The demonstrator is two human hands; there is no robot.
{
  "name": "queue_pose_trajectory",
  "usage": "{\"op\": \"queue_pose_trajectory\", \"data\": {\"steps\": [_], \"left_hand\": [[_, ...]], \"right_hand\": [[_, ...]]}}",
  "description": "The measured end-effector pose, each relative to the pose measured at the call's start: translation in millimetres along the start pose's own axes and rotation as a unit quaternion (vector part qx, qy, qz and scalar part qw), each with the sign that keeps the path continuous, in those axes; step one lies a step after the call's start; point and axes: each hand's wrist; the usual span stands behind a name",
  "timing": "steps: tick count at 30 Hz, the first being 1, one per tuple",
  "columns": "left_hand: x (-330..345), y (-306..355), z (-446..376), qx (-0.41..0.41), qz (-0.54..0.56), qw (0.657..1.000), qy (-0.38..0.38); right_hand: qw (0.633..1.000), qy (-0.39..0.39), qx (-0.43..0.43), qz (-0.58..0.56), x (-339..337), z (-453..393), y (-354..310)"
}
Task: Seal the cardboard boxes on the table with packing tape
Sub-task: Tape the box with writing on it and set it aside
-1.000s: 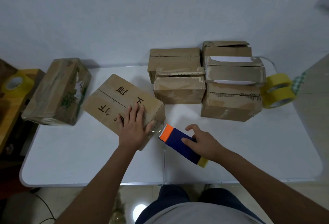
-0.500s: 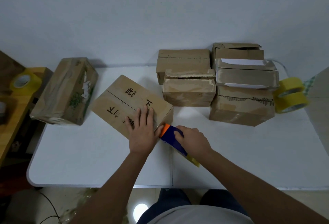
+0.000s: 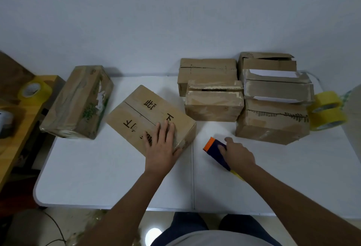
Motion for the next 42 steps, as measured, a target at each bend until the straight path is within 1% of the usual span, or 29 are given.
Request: {"op": "queue_pose_trajectory", "data": {"steps": [3, 4, 5, 7, 9, 11, 12, 13, 15, 16, 17, 18, 20, 22, 23, 27, 30, 31, 34, 35, 36, 37, 38, 40, 41, 42], "left_hand": [[-3.2, -20.5, 6.4, 0.054, 0.015, 0.998, -0.017], [-6.0, -29.5, 8.7, 0.074, 0.019, 0.997, -0.026], [-8.3, -38.0, 11.9, 0.089, 0.016, 0.995, -0.033], [-15.4, -47.9, 18.8, 0.096, -0.008, 0.994, -0.052], [-22.2, -49.3, 24.0, 0.061, -0.019, 0.995, -0.07], [-26.0, -48.4, 28.7, 0.002, -0.008, 0.996, -0.093], [-26.9, -48.2, 30.9, -0.021, -0.001, 0.994, -0.104], [-26.3, -49.5, 33.1, -0.032, 0.003, 0.994, -0.109], [-23.4, -53.9, 35.9, -0.028, 0.01, 0.994, -0.108], [-20.9, -56.1, 35.8, -0.023, 0.015, 0.994, -0.102], [-17.6, -57.7, 35.2, -0.018, 0.02, 0.995, -0.095], [-14.7, -58.4, 34.8, -0.015, 0.023, 0.996, -0.086], [-11.5, -58.4, 34.4, -0.01, 0.019, 0.998, -0.062], [-10.0, -59.4, 34.7, -0.005, 0.014, 0.999, -0.05], [-9.2, -60.0, 34.8, -0.004, 0.013, 0.999, -0.048], [-11.6, -60.4, 35.3, 0.002, 0.018, 0.998, -0.056], [-16.2, -71.0, 39.6, 0.014, 0.04, 0.996, -0.083], [-18.5, -77.0, 40.9, 0.022, 0.047, 0.995, -0.084], [-23.7, -95.5, 40.2, 0.044, 0.052, 0.992, -0.104], [-25.2, -100.6, 37.9, 0.055, 0.049, 0.991, -0.109], [-26.7, -104.7, 35.1, 0.067, 0.047, 0.99, -0.111], [-27.1, -108.4, 32.2, 0.078, 0.046, 0.99, -0.111], [-27.5, -111.6, 29.8, 0.088, 0.046, 0.989, -0.111], [-27.6, -116.0, 26.4, 0.101, 0.042, 0.988, -0.111], [-27.1, -117.9, 25.6, 0.104, 0.04, 0.987, -0.112], [-27.0, -119.7, 25.3, 0.104, 0.04, 0.987, -0.114]], "right_hand": [[0.996, 0.081, -0.039, 0.017, 6.9, -2.9, -5.1], [0.993, 0.096, -0.06, 0.031, 10.7, -2.9, -7.7], [0.992, 0.096, -0.076, 0.037, 15.8, -3.6, -9.5], [0.994, 0.065, -0.082, 0.034, 28.2, -7.4, -10.4], [0.996, 0.031, -0.078, 0.02, 40.5, -11.2, -8.0], [0.998, -0.005, -0.064, -0.013, 47.2, -9.6, -7.0], [0.998, -0.003, -0.061, -0.017, 48.3, -8.6, -7.9], [0.997, 0.024, -0.072, -0.012, 48.8, -7.6, -9.2], [0.987, 0.105, -0.116, -0.021, 45.5, -4.4, -18.4], [0.982, 0.103, -0.143, -0.062, 42.0, 0.0, -28.2], [0.975, 0.063, -0.169, -0.126, 38.0, 6.4, -40.9], [0.964, -0.004, -0.19, -0.187, 34.6, 15.0, -56.6], [0.928, -0.119, -0.223, -0.272, 29.9, 29.7, -89.3], [0.904, -0.174, -0.222, -0.321, 36.1, 30.6, -115.0], [0.9, -0.188, -0.194, -0.342, 39.0, 27.2, -122.0], [0.931, -0.185, -0.095, -0.3, 49.9, 4.5, -116.5], [0.936, -0.143, -0.08, -0.311, 51.5, -7.0, -92.7], [0.945, -0.111, -0.082, -0.297, 53.1, -10.5, -82.6], [0.974, 0.065, -0.045, -0.212, 60.1, -18.1, -54.4], [0.976, 0.111, -0.034, -0.182, 58.1, -16.3, -46.8], [0.976, 0.133, -0.014, -0.175, 59.3, -17.8, -36.7], [0.977, 0.137, -0.001, -0.161, 61.0, -19.9, -26.6], [0.983, 0.119, 0.006, -0.138, 64.3, -22.2, -16.7], [0.996, 0.057, -0.012, -0.069, 67.2, -24.4, -3.6], [0.998, 0.022, -0.016, -0.048, 65.5, -23.3, -1.2], [0.999, 0.003, -0.026, -0.04, 65.3, -23.4, -0.5]]}}
Point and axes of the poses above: each hand's wrist, its own z-axis away from the middle knuckle, its own x-axis out of the palm, y = z × x, and after that the axes turned 4 degrees about z, right-handed
